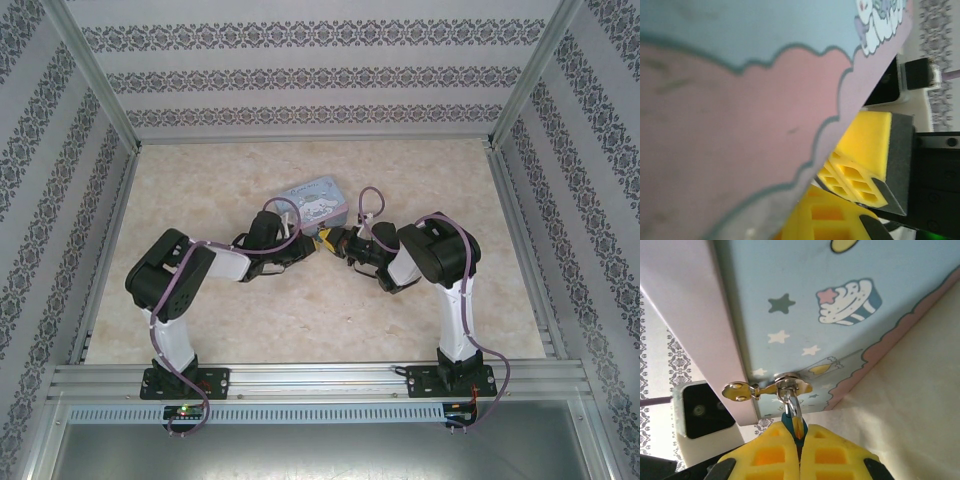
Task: Unlock a padlock with a key
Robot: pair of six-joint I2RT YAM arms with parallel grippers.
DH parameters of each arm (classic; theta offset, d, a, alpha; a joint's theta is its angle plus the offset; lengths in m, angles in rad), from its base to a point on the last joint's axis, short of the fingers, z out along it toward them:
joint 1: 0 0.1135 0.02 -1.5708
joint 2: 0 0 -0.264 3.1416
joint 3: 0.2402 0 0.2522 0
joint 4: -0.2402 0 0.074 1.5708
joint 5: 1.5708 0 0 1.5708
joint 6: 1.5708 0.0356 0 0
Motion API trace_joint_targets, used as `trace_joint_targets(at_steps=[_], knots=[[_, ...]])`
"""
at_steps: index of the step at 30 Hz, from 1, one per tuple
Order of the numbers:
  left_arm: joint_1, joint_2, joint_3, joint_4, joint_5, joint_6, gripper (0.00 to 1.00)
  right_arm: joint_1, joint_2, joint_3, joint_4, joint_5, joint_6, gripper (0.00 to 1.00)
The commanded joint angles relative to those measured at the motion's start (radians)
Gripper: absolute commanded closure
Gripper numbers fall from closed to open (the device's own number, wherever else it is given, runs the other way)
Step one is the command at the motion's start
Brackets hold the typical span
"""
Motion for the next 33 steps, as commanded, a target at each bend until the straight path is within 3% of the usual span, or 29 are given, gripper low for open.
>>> trace_joint_targets(at_steps=[1,8,13,16,18,21,27,33], knots=[[-0.056,-0.067,0.081,-0.287,-0.127,0.194,1.00,0.012,0.028,-0.016,0.025,-0.002,0.009,1.00],[-0.189,-0.109,0.226,-0.563,-0.402,0.438,1.00,0.016,0.033,-0.028,0.025,0.002,0.016,1.00],[-0.224,-0.117,0.234,-0.575,-0.469,0.448,1.00,0.013,0.034,-0.031,0.025,-0.003,0.013,1.00],[-0.215,-0.174,0.178,-0.518,-0.473,0.381,0.85,0.005,0.038,-0.035,0.023,-0.013,0.010,1.00],[-0.199,-0.233,0.137,-0.486,-0.462,0.325,0.67,-0.004,0.039,-0.042,0.021,-0.020,0.004,1.00],[-0.173,-0.311,0.111,-0.483,-0.450,0.283,0.54,-0.018,0.039,-0.051,0.019,-0.034,-0.003,1.00],[-0.089,-0.366,0.198,-0.612,-0.436,0.288,0.36,-0.040,0.038,-0.074,0.010,-0.057,-0.024,1.00],[-0.027,-0.202,0.421,-0.884,-0.465,0.373,0.30,-0.049,0.033,-0.092,-0.003,-0.058,-0.042,1.00]])
